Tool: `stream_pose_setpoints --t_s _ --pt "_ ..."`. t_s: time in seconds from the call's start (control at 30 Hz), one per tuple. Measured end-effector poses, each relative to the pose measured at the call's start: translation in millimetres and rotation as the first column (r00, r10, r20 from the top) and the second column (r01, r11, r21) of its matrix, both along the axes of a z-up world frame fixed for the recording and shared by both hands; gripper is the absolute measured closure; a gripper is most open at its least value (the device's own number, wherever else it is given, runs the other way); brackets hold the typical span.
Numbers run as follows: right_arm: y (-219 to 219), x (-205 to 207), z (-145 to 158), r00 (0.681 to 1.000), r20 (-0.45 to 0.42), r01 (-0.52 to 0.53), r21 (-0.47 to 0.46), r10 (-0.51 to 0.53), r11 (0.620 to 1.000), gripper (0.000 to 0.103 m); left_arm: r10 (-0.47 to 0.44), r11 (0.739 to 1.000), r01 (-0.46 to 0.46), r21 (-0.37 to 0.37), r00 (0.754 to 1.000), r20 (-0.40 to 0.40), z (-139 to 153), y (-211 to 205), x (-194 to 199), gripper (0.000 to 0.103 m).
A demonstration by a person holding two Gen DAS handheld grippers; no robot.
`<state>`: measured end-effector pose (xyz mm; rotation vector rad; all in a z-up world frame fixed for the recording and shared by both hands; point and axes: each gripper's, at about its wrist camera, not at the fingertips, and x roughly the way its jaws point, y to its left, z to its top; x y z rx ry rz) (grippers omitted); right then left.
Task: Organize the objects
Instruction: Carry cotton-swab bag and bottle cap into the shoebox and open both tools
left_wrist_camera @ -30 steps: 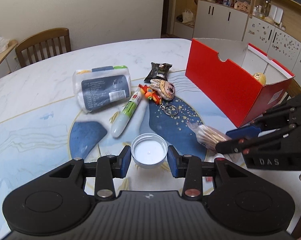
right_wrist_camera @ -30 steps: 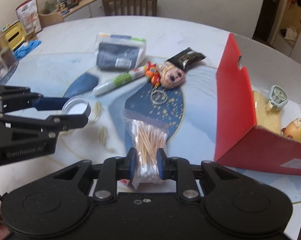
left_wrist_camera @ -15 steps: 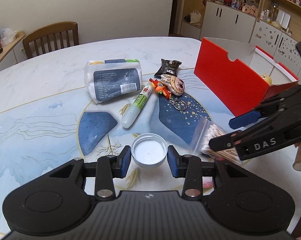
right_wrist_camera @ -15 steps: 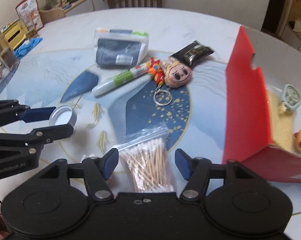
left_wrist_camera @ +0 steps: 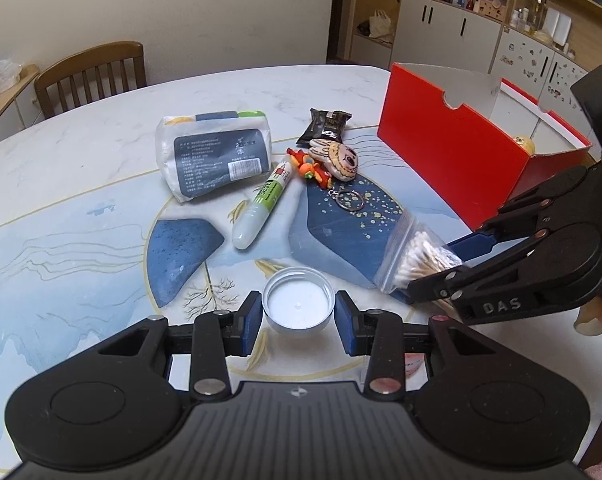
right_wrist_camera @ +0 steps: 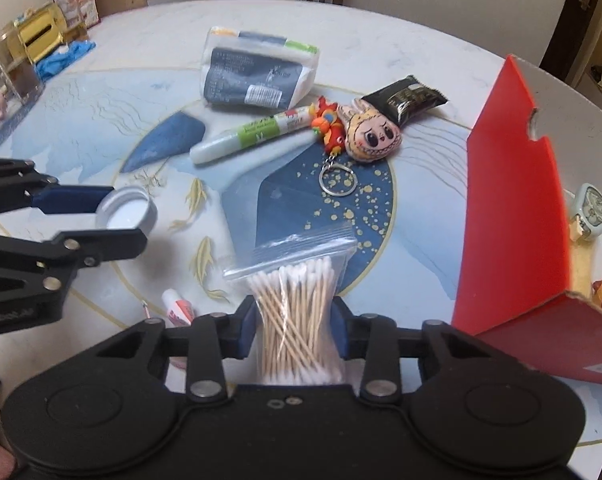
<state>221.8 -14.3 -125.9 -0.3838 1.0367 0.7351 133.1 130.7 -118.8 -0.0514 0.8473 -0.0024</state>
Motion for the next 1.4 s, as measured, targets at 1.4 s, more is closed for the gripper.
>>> stream_pose_setpoints --t_s 1.4 --pt "-221 130 96 0.907 0.104 0.379 0.215 -0.407 0.9 0.068 -0.323 0.945 0.317 0.082 0.944 0.072 74 -189 145 0.065"
